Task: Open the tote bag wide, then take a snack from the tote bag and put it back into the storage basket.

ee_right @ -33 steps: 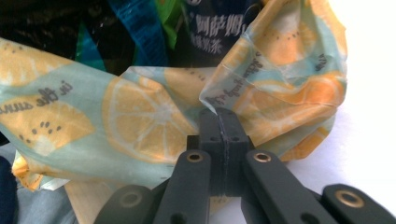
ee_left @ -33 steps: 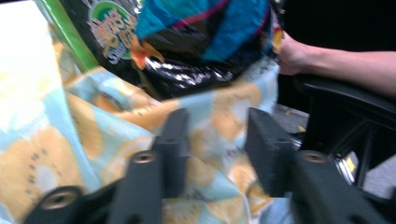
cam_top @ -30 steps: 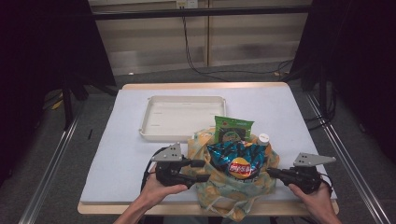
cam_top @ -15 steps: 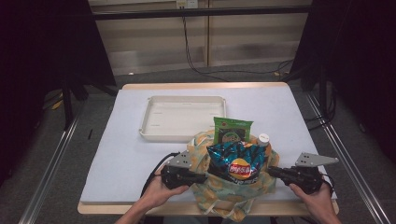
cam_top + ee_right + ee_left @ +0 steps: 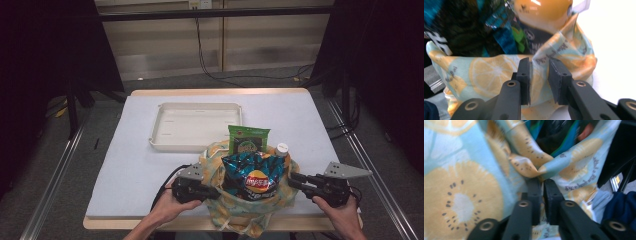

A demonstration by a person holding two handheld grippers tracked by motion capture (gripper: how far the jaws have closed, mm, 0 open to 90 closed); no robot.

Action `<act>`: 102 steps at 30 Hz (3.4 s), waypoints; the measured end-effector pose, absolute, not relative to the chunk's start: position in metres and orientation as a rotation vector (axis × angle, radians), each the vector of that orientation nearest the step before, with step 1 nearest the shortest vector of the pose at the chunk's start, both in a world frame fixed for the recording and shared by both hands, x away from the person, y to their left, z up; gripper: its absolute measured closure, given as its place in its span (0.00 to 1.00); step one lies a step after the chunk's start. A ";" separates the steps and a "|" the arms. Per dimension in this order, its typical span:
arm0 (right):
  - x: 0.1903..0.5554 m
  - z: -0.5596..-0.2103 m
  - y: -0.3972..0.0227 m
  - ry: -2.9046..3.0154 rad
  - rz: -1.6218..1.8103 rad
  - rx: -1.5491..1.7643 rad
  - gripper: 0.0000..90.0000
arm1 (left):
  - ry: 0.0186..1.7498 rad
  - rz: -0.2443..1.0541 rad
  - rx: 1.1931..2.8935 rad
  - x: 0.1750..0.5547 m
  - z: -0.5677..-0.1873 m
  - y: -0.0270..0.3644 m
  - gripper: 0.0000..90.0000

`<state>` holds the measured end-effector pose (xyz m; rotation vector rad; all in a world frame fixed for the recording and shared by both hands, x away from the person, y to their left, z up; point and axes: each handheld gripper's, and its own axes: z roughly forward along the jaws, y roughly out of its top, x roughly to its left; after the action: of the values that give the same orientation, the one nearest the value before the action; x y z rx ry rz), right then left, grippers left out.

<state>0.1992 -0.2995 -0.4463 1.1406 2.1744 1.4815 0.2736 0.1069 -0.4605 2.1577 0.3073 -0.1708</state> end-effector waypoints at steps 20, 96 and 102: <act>0.183 -0.432 -0.299 2.052 1.563 1.086 0.39 | 0.447 -0.088 1.920 0.286 -0.415 0.145 0.55; 0.181 -0.437 -0.299 2.043 1.583 1.018 0.01 | 0.469 -0.148 1.969 0.402 -0.407 0.031 0.59; 0.182 -0.438 -0.299 2.045 1.576 1.030 0.01 | 0.399 -0.169 1.932 0.396 -0.393 0.037 0.77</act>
<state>0.1819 -0.2992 -0.4378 1.0296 2.0445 1.5761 0.3964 0.0369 -0.3927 1.9320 0.3986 -0.1689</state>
